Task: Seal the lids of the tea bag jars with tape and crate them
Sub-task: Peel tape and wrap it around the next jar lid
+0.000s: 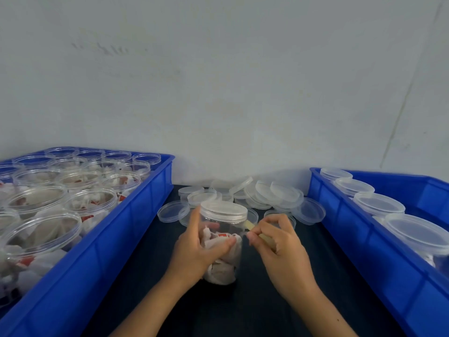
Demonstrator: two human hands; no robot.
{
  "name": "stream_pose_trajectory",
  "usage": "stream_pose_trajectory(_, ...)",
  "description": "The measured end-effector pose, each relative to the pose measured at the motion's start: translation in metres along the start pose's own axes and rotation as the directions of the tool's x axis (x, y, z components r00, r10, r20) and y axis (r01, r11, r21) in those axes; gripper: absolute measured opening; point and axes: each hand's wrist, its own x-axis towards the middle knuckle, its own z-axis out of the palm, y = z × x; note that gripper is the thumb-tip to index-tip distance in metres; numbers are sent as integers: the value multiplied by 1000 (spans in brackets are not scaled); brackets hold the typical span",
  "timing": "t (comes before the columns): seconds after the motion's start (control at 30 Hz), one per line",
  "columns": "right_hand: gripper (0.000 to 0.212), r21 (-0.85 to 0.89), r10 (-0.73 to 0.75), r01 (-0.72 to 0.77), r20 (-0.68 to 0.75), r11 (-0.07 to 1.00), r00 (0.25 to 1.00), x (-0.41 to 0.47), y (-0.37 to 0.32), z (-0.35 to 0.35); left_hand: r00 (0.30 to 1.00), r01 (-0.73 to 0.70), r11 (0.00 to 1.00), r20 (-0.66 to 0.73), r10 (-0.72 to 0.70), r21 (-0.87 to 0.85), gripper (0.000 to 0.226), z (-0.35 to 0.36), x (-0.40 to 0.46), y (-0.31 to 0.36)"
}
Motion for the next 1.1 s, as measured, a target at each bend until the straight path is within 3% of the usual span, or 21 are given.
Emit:
stream_pose_trajectory(0.13,27,-184,-51,49,-6,982,999,4,-11,-17,1000,-12,991,27,9,133,105,4,-5,12)
stream_pose_trajectory(0.2,24,-258,-81,80,8,963,997,8,-16,-25,998,-63,979,22,60,193,100,5,-8,17)
stream_pose_trajectory(0.3,25,-330,-113,133,79,934,990,13,-23,-35,996,-90,968,-3,93,233,89,7,-10,22)
stream_pose_trajectory(0.47,26,-443,-91,173,201,880,975,13,-35,-38,991,-119,961,-30,130,249,91,15,-10,22)
stream_pose_trajectory(0.8,19,-500,-16,132,228,856,973,14,-35,-39,972,-162,908,-99,215,387,82,25,-15,27)
stream_pose_trajectory(1.1,24,-451,-33,135,226,882,974,12,-37,-34,964,-158,838,-103,246,522,88,26,-18,30)
